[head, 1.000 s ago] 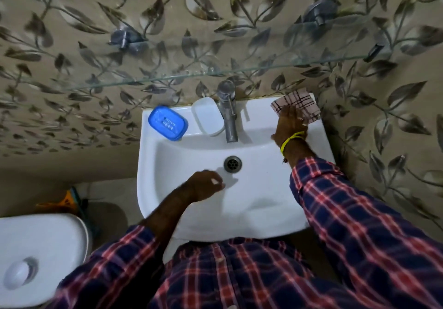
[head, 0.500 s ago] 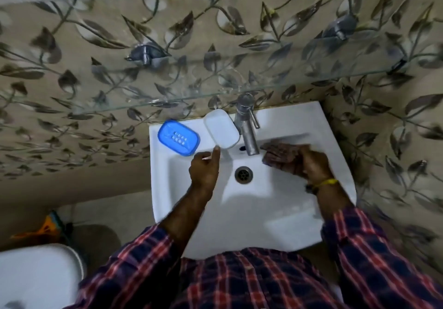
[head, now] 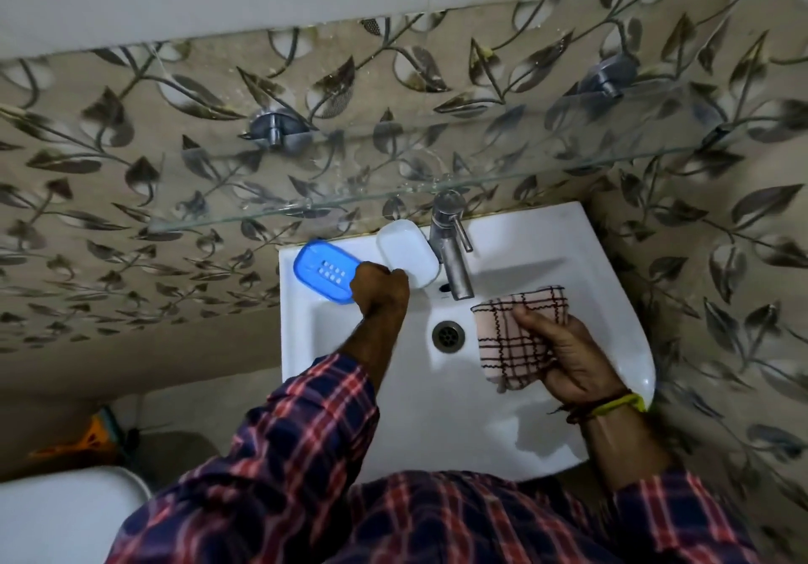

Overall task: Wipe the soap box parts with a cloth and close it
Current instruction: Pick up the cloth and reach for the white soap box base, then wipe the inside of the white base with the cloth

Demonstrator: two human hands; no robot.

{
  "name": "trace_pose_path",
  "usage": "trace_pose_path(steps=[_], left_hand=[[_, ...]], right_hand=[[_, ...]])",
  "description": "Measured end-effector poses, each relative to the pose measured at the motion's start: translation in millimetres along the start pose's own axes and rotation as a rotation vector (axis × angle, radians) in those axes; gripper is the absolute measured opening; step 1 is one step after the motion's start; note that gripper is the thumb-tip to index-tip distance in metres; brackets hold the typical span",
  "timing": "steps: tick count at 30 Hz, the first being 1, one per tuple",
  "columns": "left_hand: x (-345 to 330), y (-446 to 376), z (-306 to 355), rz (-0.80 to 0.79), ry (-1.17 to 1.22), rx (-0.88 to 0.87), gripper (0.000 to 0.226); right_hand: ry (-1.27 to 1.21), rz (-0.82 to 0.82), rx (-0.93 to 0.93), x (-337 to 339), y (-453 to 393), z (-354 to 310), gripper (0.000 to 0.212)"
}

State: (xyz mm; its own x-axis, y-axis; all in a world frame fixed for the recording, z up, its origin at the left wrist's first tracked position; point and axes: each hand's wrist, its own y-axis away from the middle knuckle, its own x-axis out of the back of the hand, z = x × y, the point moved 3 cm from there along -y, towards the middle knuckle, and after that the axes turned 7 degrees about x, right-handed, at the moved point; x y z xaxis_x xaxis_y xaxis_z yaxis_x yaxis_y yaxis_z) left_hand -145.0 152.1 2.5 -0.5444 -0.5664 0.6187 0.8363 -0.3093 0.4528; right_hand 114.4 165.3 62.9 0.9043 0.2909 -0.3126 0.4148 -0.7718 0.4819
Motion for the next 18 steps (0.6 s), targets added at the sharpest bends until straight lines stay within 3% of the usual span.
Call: trace_pose_path(steps=[6,11,15,18], left_hand=[[29,33,-4,0.068,0.063,-0.119,0.009],[61,88,-18,0.001,0.190,-0.303,0.020],[70,132,-23,-0.264,0.404,-0.293,0.005],[71,155,-20,-0.558,0.595,-0.158,0.020]], right_hand=[[0.058,-0.009,0.181,-9,3,-25,0.016],[0.200,-0.047,0.357,-31,7,-56,0.010],[0.210,-0.121,0.312,-50,13,-64,0.020],[0.195,-0.176,0.277,-55,17,-64,0.022]])
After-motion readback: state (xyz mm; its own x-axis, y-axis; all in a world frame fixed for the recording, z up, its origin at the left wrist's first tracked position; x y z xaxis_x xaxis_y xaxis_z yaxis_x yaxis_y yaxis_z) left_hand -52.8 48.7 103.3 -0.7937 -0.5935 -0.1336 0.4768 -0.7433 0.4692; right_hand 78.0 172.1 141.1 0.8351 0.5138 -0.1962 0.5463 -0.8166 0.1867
